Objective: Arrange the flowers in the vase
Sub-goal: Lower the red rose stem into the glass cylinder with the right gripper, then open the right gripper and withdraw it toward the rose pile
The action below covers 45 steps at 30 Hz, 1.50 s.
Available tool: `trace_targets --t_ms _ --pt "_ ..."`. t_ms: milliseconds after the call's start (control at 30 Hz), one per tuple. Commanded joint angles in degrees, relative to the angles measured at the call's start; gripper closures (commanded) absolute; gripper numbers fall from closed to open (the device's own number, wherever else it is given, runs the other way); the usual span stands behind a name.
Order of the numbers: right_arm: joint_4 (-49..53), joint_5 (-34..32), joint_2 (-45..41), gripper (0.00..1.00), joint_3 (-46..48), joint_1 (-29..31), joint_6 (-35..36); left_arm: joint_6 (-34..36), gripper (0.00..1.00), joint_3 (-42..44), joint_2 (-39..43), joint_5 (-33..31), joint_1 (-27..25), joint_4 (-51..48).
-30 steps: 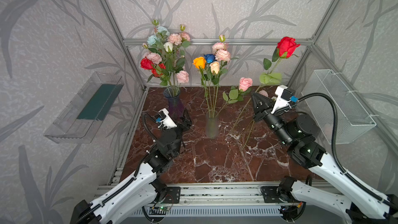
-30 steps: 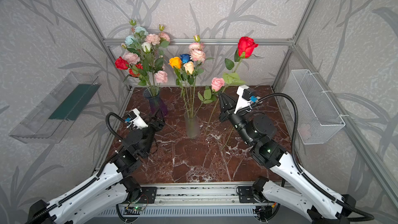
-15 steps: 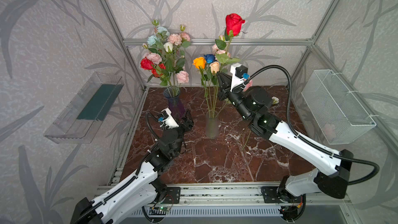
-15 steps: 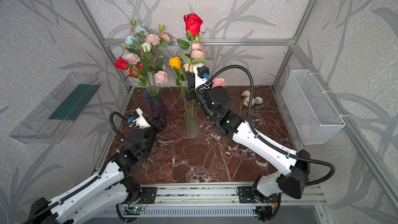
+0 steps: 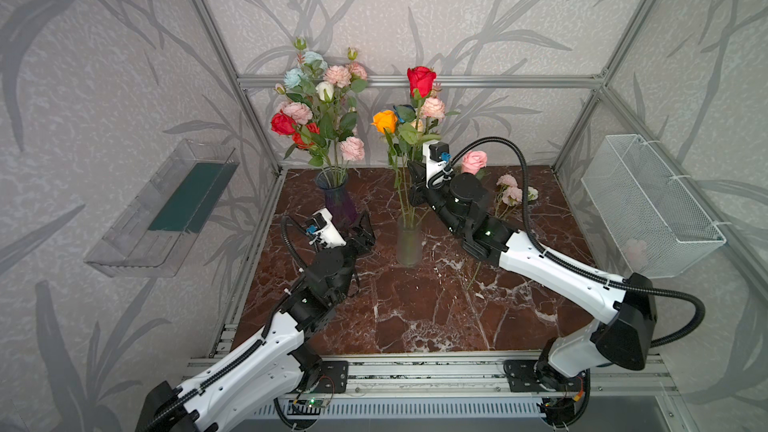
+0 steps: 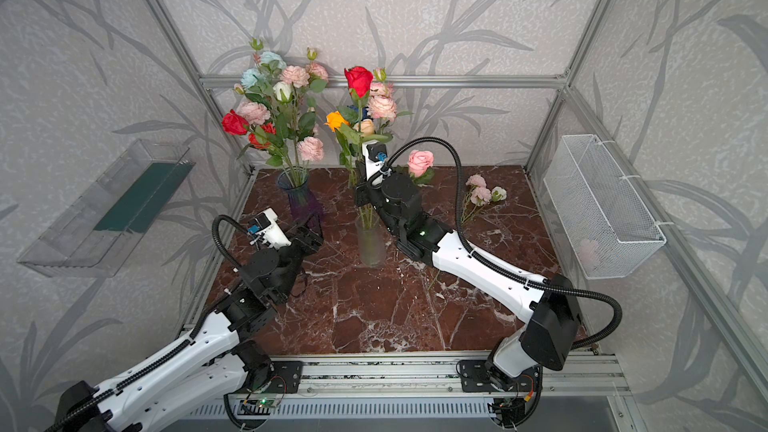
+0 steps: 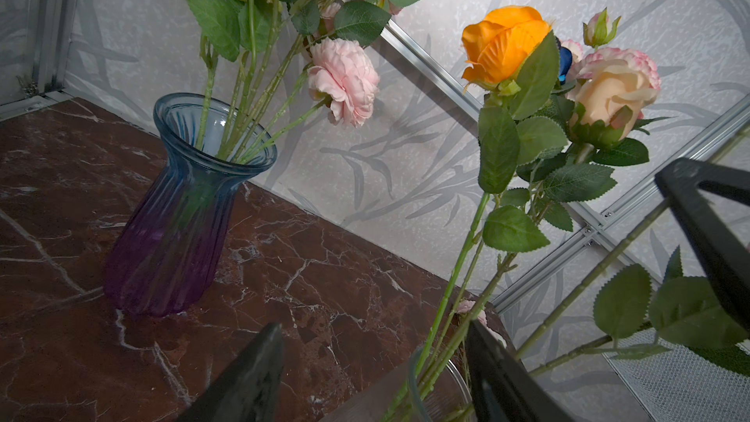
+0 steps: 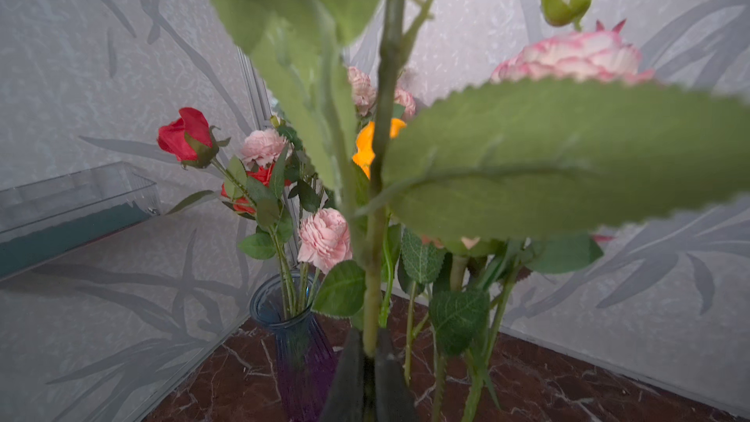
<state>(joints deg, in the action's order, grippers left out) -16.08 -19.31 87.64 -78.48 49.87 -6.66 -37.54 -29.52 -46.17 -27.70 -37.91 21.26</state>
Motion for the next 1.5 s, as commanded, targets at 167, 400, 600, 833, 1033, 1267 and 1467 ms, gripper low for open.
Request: trace_targets --t_ms 167,400,600,833,1033,1267,1467 --pt "8.37 -2.39 0.4 0.8 2.35 0.62 -2.69 -1.75 0.29 -1.68 -1.33 0.81 0.42 0.15" --pt "7.05 -5.39 -2.98 0.72 6.47 1.88 -1.18 -1.96 0.29 -1.73 -2.25 1.13 0.62 0.19" --pt "7.0 -5.89 -6.82 0.68 6.72 4.09 1.6 -2.1 0.29 -1.77 -3.04 1.44 0.69 0.1" --pt "9.84 -7.51 -13.26 0.63 6.76 8.4 5.07 -2.27 0.29 -2.1 -3.16 2.84 0.65 -0.21" --pt "14.36 -11.96 -21.92 0.61 12.77 10.69 2.59 -2.67 0.31 -3.09 -2.56 7.16 0.61 -1.24" --pt "21.0 -22.12 -34.7 0.57 27.06 4.89 -2.66 -4.47 0.4 -4.26 -2.67 14.41 -0.27 -1.3" --pt "36.9 -4.61 -35.68 0.57 31.03 -17.76 -17.4 -2.74 0.43 -6.66 -5.16 20.26 -4.8 -2.69"
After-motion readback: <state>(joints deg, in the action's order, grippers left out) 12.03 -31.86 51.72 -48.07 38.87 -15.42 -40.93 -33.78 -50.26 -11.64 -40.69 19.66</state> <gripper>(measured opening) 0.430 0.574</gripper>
